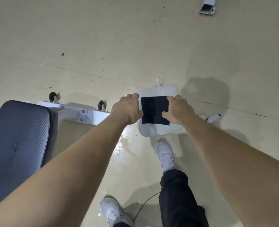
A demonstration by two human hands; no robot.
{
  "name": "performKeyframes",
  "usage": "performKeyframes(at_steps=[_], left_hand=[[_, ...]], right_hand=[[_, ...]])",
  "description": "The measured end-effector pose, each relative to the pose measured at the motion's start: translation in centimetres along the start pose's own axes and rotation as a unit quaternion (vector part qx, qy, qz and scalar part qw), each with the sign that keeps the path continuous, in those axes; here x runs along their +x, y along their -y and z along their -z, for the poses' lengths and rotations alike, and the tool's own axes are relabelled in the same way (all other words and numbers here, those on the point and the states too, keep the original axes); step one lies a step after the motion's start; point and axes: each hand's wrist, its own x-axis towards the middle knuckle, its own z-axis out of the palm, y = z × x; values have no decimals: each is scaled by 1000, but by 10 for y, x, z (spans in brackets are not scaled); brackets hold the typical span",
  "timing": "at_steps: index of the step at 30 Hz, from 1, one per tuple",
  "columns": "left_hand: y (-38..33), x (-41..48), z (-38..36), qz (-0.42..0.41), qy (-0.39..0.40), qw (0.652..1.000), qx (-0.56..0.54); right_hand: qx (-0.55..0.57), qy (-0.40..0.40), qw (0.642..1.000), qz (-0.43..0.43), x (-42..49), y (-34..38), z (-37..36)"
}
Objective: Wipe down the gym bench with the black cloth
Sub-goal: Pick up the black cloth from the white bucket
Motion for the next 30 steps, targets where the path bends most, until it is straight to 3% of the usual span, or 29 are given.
performKeyframes(at_steps=[6, 15, 23, 28, 30], left_hand=[[2, 78, -75, 23, 8, 1000, -10], [-14, 142, -140, 24, -49, 998, -16], [-12, 121, -127, 30, -56, 998, 5], [1, 66, -98, -18, -70, 990, -124], [6, 39, -86, -37, -59, 984, -166]], right_hand=[[6, 4, 1000, -25, 84, -39, -63], [20, -66, 997, -22, 148, -74, -109], [227, -44, 973, -19, 121, -63, -99], [361, -22, 930, -62, 83, -40, -79], [333, 6, 943, -20, 64, -27, -72]])
